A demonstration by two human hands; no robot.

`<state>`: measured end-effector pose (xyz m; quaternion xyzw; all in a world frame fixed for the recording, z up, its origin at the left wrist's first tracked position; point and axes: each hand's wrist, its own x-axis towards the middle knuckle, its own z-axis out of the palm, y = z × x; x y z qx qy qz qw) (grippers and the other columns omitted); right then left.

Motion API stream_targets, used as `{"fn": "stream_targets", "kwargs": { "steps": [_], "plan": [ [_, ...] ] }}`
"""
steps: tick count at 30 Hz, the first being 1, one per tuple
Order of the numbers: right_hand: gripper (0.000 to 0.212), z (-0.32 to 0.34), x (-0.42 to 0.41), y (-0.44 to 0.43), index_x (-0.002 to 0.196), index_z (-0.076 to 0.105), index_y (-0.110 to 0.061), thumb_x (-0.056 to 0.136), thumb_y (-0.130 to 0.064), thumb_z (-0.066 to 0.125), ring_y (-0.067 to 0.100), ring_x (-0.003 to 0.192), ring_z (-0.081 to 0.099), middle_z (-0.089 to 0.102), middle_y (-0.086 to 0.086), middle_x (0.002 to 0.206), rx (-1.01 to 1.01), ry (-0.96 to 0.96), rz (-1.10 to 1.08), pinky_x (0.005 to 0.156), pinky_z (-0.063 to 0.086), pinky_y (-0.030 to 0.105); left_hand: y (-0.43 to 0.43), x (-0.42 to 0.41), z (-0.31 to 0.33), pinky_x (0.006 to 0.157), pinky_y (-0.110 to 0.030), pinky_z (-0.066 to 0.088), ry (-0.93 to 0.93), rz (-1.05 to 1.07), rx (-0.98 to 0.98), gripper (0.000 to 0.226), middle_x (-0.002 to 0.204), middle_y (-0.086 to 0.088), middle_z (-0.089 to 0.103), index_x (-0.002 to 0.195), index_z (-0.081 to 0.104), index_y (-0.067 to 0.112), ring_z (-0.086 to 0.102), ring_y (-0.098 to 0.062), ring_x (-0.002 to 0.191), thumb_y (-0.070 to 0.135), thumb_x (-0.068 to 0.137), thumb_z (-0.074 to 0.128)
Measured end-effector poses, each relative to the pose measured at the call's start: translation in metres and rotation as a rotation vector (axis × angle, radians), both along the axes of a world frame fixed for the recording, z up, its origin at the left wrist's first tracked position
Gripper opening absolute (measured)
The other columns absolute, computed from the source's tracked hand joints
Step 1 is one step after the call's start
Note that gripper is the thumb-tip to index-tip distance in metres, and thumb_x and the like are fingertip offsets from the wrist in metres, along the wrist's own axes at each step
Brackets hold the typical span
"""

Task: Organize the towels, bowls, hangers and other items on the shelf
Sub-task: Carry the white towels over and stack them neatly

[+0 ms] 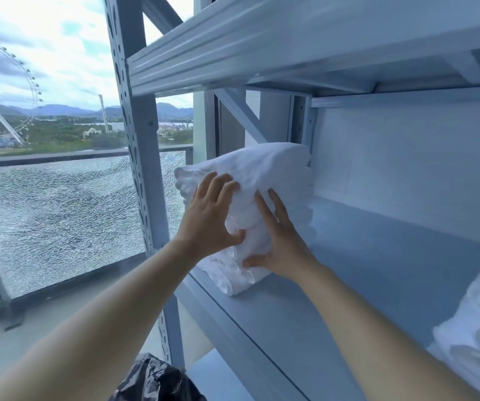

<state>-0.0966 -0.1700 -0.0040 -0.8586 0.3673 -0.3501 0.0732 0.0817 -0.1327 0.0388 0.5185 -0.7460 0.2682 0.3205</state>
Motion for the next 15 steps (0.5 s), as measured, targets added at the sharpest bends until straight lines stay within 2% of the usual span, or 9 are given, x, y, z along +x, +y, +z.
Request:
{"fn": "stream_targets", "kwargs": {
  "steps": [5,9,11,15],
  "plan": [
    [0.131,-0.006,0.004,-0.005,0.135,-0.014,-0.056,0.054,-0.042,0.087,0.007,0.144,0.003,-0.024,-0.022,0.15,-0.033,-0.033,0.028,0.101,0.039,0.033,0.002,0.005,-0.003,0.096,-0.047,0.043,0.016,-0.022,-0.018,0.077,0.125,-0.013,0.048,0.118,0.05,0.004,0.041,-0.036,0.121,0.041,0.055,0.075],
    [0.122,-0.015,-0.004,-0.004,0.136,-0.005,-0.055,0.057,-0.035,0.086,-0.006,0.138,0.004,-0.016,-0.024,0.15,-0.04,-0.108,0.067,0.093,0.038,0.023,0.007,-0.001,-0.007,0.091,-0.044,0.047,-0.001,-0.028,-0.027,0.074,0.124,-0.01,0.049,0.118,0.05,0.006,0.041,-0.034,0.12,0.038,0.056,0.074],
    [0.118,-0.017,-0.006,-0.003,0.137,0.0,-0.053,0.059,-0.032,0.086,-0.011,0.135,0.004,-0.012,-0.025,0.15,-0.034,-0.144,0.084,0.093,0.035,0.02,0.01,-0.004,-0.007,0.091,-0.043,0.048,-0.011,-0.028,-0.025,0.075,0.125,-0.01,0.048,0.119,0.049,0.007,0.04,-0.034,0.121,0.037,0.055,0.075],
    [0.113,-0.022,-0.007,-0.001,0.141,0.007,-0.048,0.061,-0.032,0.085,-0.009,0.136,0.006,-0.008,-0.021,0.153,-0.034,-0.17,0.071,0.099,0.03,0.019,0.016,-0.003,-0.007,0.089,-0.043,0.05,-0.017,-0.037,0.006,0.077,0.127,-0.01,0.047,0.122,0.047,0.007,0.039,-0.033,0.124,0.034,0.055,0.077]
  ]
}}
